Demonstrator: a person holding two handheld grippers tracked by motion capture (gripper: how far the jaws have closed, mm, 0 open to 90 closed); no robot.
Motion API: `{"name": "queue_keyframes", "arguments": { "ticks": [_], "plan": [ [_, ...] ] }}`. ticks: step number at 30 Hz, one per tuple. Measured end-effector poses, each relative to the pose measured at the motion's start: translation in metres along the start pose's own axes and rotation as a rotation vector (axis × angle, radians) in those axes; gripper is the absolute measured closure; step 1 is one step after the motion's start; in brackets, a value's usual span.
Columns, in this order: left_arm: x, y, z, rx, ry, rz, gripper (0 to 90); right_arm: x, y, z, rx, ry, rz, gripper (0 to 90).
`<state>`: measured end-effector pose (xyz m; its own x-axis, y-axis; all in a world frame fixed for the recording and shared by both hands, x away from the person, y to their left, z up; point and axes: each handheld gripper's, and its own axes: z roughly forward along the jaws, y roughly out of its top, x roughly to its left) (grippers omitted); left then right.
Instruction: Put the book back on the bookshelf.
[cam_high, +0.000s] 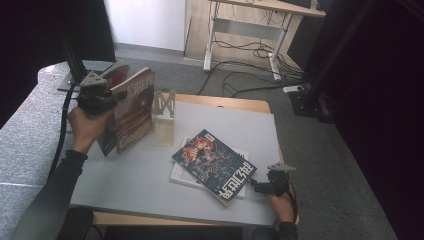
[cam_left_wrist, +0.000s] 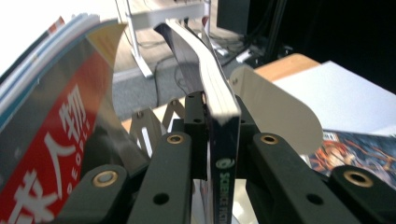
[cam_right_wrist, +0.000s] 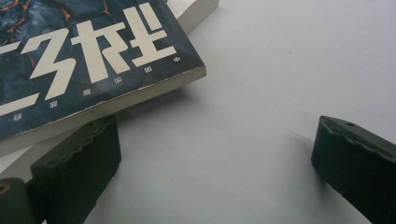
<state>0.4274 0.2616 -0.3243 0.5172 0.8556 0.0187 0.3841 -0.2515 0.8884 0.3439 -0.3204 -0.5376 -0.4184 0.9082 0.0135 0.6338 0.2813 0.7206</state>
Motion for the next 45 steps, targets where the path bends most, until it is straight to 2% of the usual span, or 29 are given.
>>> {"name": "queue_keyframes", "arguments": {
  "ticks": [10,15,20,31,37,39,42,45],
  "plan": [
    [-0.003,-0.01,-0.01,0.06,0.016,0.012,79.3,0.0,0.0,0.0,0.0,0.0,0.0,0.9],
    [-0.001,-0.011,-0.011,0.088,0.001,0.0,75.0,0.0,0.0,0.0,0.0,0.0,0.0,0.9],
    [0.002,-0.009,-0.005,0.086,-0.024,-0.021,72.6,0.0,0.0,0.0,-0.002,-0.001,0.0,0.9],
    [0.001,0.005,0.009,0.113,0.012,-0.013,69.2,0.0,0.0,0.0,-0.002,-0.001,0.0,0.9],
    [0.004,0.013,0.018,0.148,0.019,-0.019,69.4,0.0,0.0,0.0,-0.002,-0.001,0.0,0.9],
    [0.005,0.014,0.021,0.154,0.015,-0.031,70.3,0.0,0.0,0.0,-0.002,-0.001,0.0,0.9],
    [0.008,0.016,0.021,0.146,-0.031,-0.079,79.1,0.0,0.0,0.0,-0.002,-0.001,0.0,0.9],
    [0.007,0.019,0.021,0.131,-0.031,-0.102,83.7,0.0,0.0,0.0,-0.002,-0.001,0.0,0.9]
  ]
}}
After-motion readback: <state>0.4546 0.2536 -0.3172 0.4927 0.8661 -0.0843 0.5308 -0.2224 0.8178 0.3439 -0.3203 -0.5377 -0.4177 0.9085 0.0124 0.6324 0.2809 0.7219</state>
